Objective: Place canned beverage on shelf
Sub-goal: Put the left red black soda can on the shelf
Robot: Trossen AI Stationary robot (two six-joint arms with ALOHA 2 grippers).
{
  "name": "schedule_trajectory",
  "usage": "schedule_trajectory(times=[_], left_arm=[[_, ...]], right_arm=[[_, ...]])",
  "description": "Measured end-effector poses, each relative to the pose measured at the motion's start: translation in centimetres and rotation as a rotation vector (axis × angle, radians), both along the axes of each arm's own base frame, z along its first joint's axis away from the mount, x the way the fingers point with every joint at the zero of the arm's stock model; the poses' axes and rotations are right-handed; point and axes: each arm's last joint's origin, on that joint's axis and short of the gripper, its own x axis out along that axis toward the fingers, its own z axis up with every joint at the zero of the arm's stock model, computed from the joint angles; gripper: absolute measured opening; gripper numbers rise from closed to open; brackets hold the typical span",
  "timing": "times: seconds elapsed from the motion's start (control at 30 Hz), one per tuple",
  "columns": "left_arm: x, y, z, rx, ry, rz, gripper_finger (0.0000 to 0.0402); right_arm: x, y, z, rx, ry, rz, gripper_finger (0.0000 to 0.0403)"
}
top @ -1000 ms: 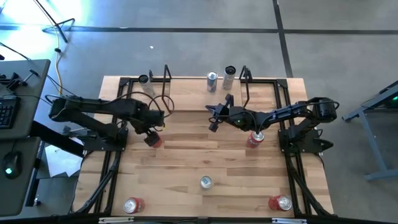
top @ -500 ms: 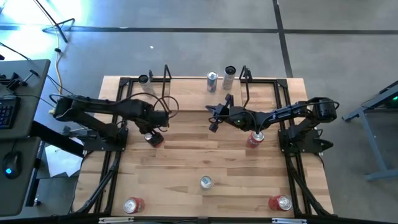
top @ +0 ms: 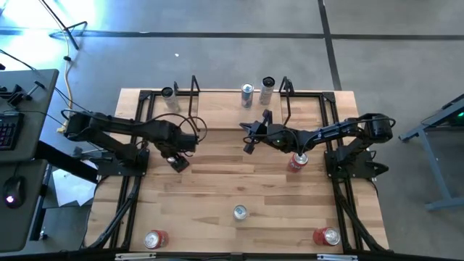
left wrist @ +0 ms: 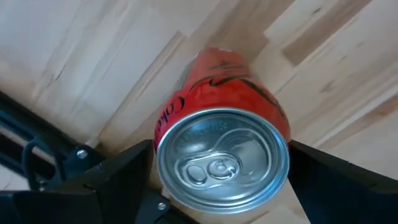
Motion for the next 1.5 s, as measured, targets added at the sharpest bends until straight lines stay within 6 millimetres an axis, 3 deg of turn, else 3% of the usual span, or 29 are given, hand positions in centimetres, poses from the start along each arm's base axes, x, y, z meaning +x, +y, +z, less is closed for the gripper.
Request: schedule_trajectory(times=[0.23, 0.33, 0.63, 0.77, 0.97, 1.1, 1.23, 1.5], left_arm=[[-0.3, -0.1, 0.0, 0.035, 0.006, -0.088, 0.0279], [-0.2, -0.5, 0.6, 0.027, -0.008, -0.156, 0.0274], [0.7, -0.9, 6.0, 0.028, -0.042, -0.236, 0.0274], [2.6, -0.2, 9.0, 0.077, -0.061, -0.302, 0.0274], [7.9, 1.8, 13.0, 0.14, -0.174, -0.481, 0.0274], [10.7, 3.7, 14.4, 0.169, -0.218, -0.603, 0.0274], [12.4, 6.6, 14.1, 0.201, -0.194, -0.668, 0.0274], [15.0, 13.2, 9.2, 0.208, 0.005, -0.699, 0.0274]], right_arm=[[0.0, 0.0, 0.0, 0.0, 0.004, 0.0, 0.0], [0.0, 0.0, 0.0, 0.0, 0.004, 0.0, 0.0], [-0.1, 0.0, -0.3, 0.001, 0.037, 0.0, 0.0], [-0.1, 0.0, -0.6, 0.012, 0.06, 0.019, 0.0], [-0.2, 0.2, -0.9, 0.032, 0.091, 0.063, 0.0], [-0.2, 0.7, -1.3, 0.06, 0.122, 0.095, 0.0], [-0.3, 2.1, -1.5, 0.064, 0.153, 0.148, 0.0], [-0.4, 5.1, -1.7, 0.075, 0.163, 0.236, 0.0]])
